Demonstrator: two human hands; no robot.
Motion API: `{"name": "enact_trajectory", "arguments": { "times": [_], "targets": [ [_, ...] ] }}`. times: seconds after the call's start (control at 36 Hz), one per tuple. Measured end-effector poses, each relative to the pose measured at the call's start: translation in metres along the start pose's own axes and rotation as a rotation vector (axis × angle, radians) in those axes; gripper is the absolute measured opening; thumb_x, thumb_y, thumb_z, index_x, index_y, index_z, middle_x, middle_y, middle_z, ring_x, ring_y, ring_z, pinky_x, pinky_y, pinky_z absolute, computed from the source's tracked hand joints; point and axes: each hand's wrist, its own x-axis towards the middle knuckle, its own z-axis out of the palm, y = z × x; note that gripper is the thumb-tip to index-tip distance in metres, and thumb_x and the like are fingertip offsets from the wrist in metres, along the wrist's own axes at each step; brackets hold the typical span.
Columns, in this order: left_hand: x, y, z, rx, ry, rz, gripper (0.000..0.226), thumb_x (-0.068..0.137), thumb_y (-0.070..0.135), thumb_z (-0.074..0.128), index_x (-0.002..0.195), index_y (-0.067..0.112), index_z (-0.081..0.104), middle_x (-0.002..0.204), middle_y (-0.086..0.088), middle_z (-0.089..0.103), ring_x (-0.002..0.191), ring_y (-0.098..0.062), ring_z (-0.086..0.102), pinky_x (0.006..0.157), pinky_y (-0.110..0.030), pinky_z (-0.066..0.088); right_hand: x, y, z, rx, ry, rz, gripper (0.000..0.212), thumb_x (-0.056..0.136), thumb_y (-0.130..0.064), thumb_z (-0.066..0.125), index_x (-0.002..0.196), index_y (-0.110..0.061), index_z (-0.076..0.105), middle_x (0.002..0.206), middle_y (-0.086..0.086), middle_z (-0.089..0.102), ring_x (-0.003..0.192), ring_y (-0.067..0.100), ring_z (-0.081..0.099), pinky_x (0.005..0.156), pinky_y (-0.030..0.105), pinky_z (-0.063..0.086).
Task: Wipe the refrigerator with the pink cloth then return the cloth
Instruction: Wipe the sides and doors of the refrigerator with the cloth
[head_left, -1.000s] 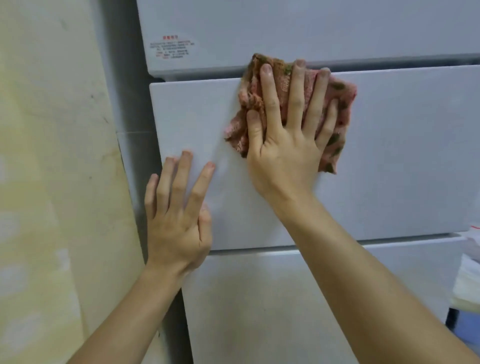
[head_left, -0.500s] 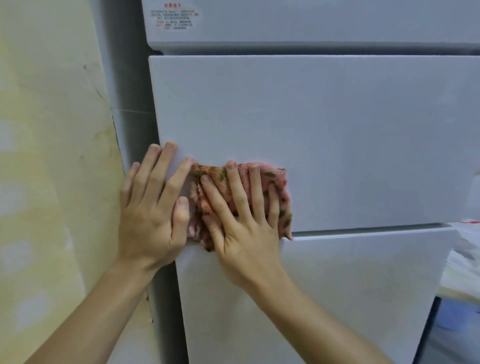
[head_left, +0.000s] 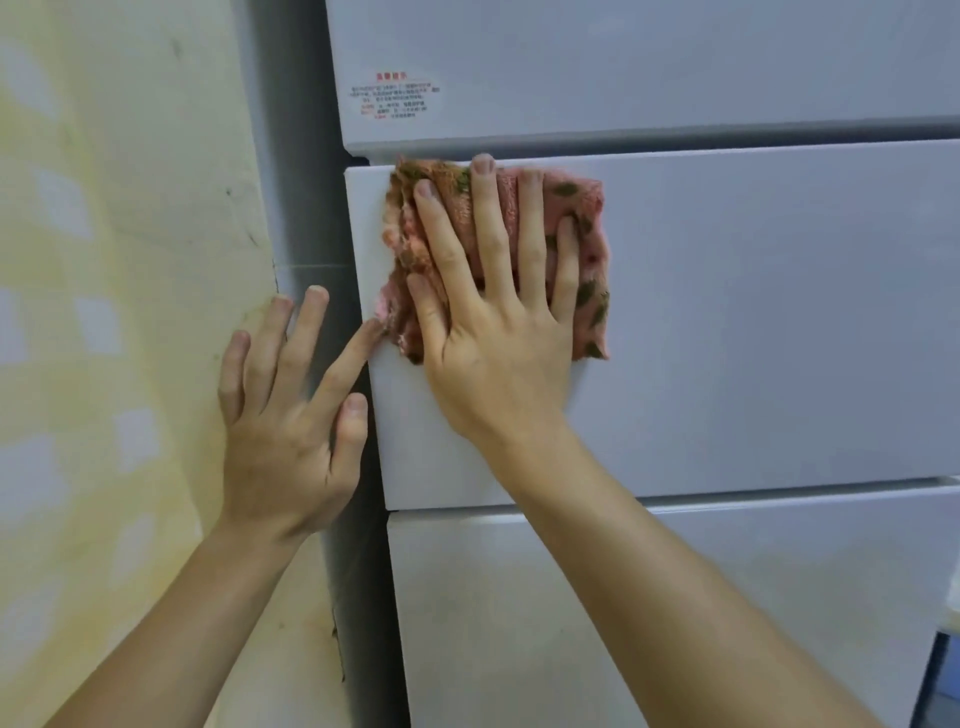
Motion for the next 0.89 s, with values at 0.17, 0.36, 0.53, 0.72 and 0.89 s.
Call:
{"name": "enact_trajectory", "arguments": {
  "times": [0.17,0.36,0.53,0.72,0.89],
  "targets": [
    [-0.011,-0.011,0.008,-0.009,-0.004,-0.143,0.061,0.106,0.028,0.033,0.166,0.019,0.027,0.174,-0.012,0.020,0.163,-0.031,0.013,0.130,-0.058,0.009,-0.099,-0.005,-0.004,0.017,-0.188,-0.130,0.059,0.111,-0.043,0.044,0.166,-0.032,0.026,0.176,0.002,0.014,0.163,0.029,0.007,0.131,0.049,-0.001],
    [-0.013,-0.017,0.009,-0.052,-0.038,-0.135,0.066,0.103,0.023,0.036,0.167,0.013,0.020,0.176,-0.008,0.011,0.164,-0.027,0.007,0.132,-0.054,0.003,-0.132,0.004,-0.010,-0.027,-0.292,-0.243,0.058,0.110,-0.050,0.043,0.165,-0.041,0.027,0.176,-0.005,0.016,0.163,0.024,0.011,0.131,0.046,0.000],
    [-0.011,-0.014,0.011,-0.082,0.000,-0.162,0.067,0.100,0.019,0.036,0.165,0.010,0.025,0.175,-0.011,0.019,0.163,-0.029,0.013,0.131,-0.058,0.008,-0.048,-0.014,-0.001,0.028,-0.181,-0.206,0.055,0.113,-0.052,0.032,0.165,-0.035,0.029,0.175,0.003,0.017,0.163,0.029,0.008,0.131,0.046,-0.004],
    [-0.010,-0.007,0.008,-0.129,0.013,-0.190,0.066,0.100,0.018,0.037,0.165,0.007,0.025,0.174,-0.015,0.021,0.163,-0.031,0.014,0.130,-0.060,0.007,-0.018,-0.028,0.006,0.056,-0.102,-0.103,0.054,0.114,-0.048,0.033,0.165,-0.030,0.032,0.174,0.006,0.023,0.162,0.031,0.014,0.132,0.051,0.003],
    [-0.026,0.017,0.007,-0.149,0.009,-0.206,0.061,0.105,0.024,0.029,0.164,0.009,0.028,0.172,-0.016,0.025,0.162,-0.034,0.016,0.130,-0.060,0.008,-0.083,-0.026,0.000,0.072,-0.148,-0.114,0.052,0.114,-0.047,0.034,0.163,-0.030,0.036,0.173,0.003,0.025,0.162,0.028,0.016,0.132,0.048,0.006]
  ]
}}
